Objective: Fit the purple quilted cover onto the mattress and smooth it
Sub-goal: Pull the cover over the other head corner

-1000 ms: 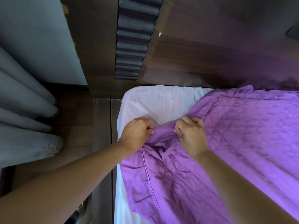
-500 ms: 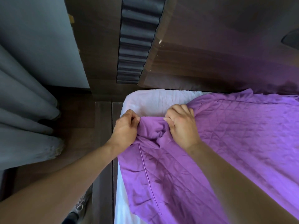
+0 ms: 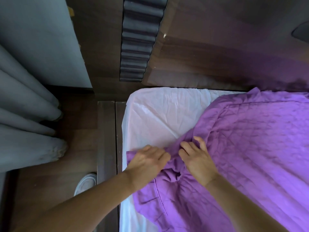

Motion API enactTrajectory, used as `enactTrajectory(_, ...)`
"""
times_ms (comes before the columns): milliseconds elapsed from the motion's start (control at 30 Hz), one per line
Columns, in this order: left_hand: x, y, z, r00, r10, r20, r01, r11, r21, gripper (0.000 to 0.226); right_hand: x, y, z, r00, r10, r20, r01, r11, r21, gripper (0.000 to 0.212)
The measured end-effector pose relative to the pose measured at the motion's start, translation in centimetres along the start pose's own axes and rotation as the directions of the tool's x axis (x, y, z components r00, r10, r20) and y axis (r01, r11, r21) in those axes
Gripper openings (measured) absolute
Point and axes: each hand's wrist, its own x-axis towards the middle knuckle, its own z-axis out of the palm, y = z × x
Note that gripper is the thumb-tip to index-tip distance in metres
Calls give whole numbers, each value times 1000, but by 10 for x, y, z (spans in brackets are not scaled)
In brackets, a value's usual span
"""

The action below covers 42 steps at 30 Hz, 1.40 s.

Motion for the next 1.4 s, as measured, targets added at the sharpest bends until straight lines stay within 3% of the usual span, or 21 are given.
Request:
enactTrajectory(67, -12, 5, 12, 994, 76, 82, -83, 993, 88, 19, -16, 1, 3, 1000, 5, 26, -6, 1000, 9, 22)
enactTrajectory(133, -21, 9, 22, 989, 50, 141, -61, 995, 79, 21, -26, 2, 3, 998, 24, 63, -26, 999, 29, 24)
enactTrajectory(267, -19, 14, 25, 957, -216, 191, 231, 971, -57, 17, -41, 4, 3, 984, 31, 176, -50, 994, 102, 29)
enactTrajectory(367, 0, 19, 18, 889, -346, 301, 361, 933, 5, 30, -47, 2, 1, 981, 35, 193, -68, 984, 167, 27)
enactTrajectory(433, 15, 25, 15, 824, -396, 405, 386, 916, 109, 28, -45, 0, -3, 984, 123, 126, -149, 964, 220, 19)
enactTrajectory(500, 27, 30, 14, 814, -416, 404, 383, 909, 166, 22, -36, -1, -4, 965, 249, 80, -261, 935, 241, 24)
enactTrajectory(567, 32, 30, 12, 804, -479, 354, 451, 877, 164, 18, -27, 2, -2, 944, 307, 121, -324, 932, 162, 33)
enactTrajectory(667, 31, 23, 11, 774, -564, 288, 557, 823, 113, 11, -11, 2, 1, 927, 306, 218, -324, 945, 47, 11)
enactTrajectory(767, 28, 15, 13, 843, -466, 270, 469, 881, 60, 12, 0, 0, -4, 907, 321, 272, -339, 940, 22, 17)
enactTrajectory(867, 32, 12, 19, 828, -421, 370, 443, 896, 26, 24, 6, 5, -13, 925, 328, 194, -351, 930, 104, 10)
enactTrajectory(933, 38, 12, 19, 828, -446, 339, 483, 875, -29, 15, 10, 9, -20, 932, 340, 127, -357, 921, 154, 6)
enactTrajectory(1033, 43, 9, 12, 800, -551, 239, 596, 774, -213, 7, 16, 14, -25, 938, 338, 79, -347, 921, 177, 8)
enactTrajectory(1200, 43, -9, -14, 737, -617, 277, 676, 663, -322, 19, 53, 9, -36, 944, 328, 29, -328, 926, 189, 9)
enactTrajectory(1300, 47, -24, -34, 657, -697, 287, 718, 464, -519, 21, 82, 5, -46, 945, 325, 22, -322, 921, 221, 13)
enactTrajectory(1400, 53, -30, -51, 556, -750, 358, 671, 151, -726, 26, 109, 3, -54, 951, 302, 67, -310, 925, 220, 18)
